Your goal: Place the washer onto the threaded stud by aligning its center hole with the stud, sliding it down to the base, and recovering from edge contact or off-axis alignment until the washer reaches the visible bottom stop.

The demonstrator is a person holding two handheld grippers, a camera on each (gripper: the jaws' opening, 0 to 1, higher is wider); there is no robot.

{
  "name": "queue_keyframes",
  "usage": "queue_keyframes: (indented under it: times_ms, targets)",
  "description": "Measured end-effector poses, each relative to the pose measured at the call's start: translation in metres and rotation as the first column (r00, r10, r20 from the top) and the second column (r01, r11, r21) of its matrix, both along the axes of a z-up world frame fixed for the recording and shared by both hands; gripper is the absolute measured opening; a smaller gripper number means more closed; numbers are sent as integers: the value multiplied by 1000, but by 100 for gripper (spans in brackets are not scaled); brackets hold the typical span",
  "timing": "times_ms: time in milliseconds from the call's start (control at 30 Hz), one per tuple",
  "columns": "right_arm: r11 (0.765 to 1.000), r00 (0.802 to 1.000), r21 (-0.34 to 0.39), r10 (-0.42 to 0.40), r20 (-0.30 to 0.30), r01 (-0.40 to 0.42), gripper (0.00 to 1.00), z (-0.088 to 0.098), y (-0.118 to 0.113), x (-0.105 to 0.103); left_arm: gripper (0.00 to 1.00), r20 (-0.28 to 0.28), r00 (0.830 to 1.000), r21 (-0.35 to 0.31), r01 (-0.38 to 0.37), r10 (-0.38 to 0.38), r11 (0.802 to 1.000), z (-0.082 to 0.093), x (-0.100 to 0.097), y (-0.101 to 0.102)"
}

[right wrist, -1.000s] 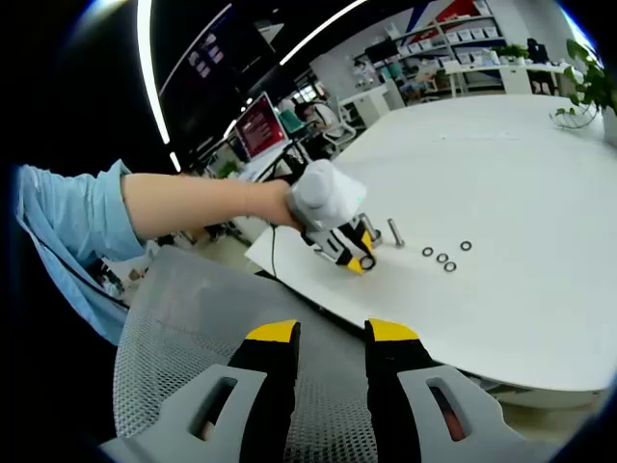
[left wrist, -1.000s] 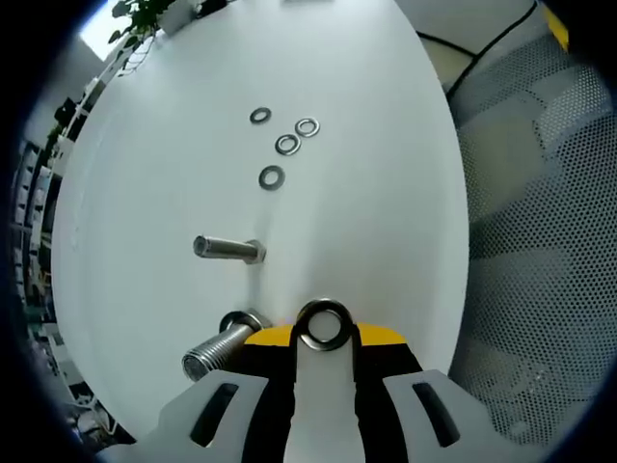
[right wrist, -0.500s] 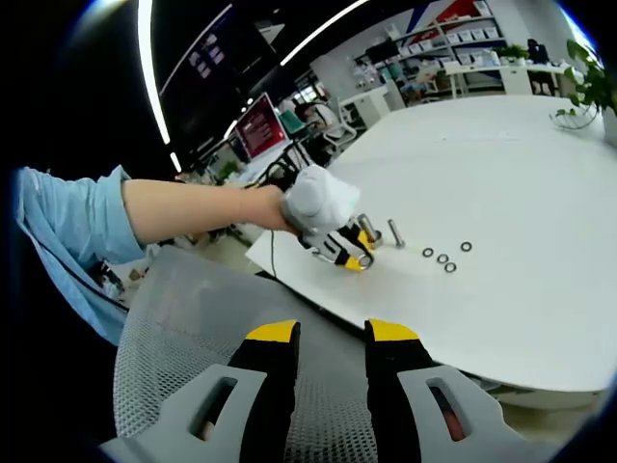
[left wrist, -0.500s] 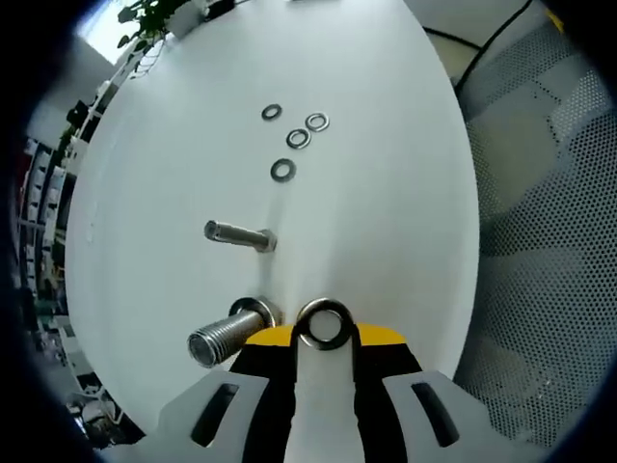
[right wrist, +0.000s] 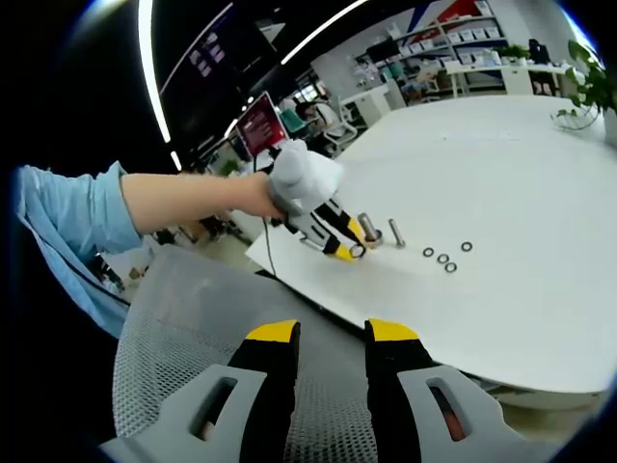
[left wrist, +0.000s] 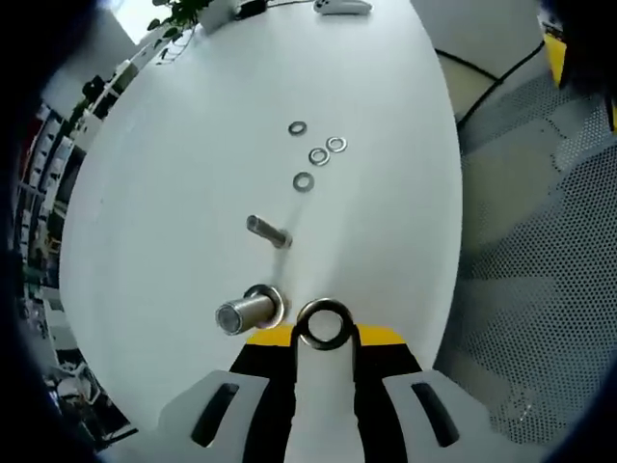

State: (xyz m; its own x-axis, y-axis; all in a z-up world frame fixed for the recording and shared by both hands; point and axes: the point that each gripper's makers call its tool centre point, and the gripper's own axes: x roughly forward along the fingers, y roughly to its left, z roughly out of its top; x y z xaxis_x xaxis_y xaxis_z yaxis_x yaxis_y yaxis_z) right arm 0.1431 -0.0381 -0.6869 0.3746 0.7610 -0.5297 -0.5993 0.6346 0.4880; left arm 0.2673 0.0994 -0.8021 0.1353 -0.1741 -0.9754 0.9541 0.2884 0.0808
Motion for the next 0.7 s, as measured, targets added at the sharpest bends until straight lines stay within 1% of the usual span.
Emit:
queue_keyframes:
  times_ms: [167, 400, 467, 600, 700]
  targets:
    - [1000, 1000, -2, 3, -1, -3, 29, 0, 0, 0, 19, 9, 1000, -17, -3, 3, 1000, 14, 2, -1]
    - [1000, 1000, 1, -1, 2, 1, 29, 1, 0, 0, 19, 43, 999, -32, -1, 3, 999, 34, 10, 0]
    - [1000, 1000, 3, -3, 3, 3, 29, 1, 0, 1, 19, 52, 999, -40, -4, 6, 999, 38, 13, 0]
    - [1000, 1000, 5, -7, 5, 7, 29, 1, 0, 1, 19, 66, 998, -24, 0, 1, 1000, 38, 20, 4]
    - [1000, 1000, 7, -13, 5, 13, 29, 1, -1, 2, 19, 72, 997, -28, -4, 6, 1000, 42, 24, 6]
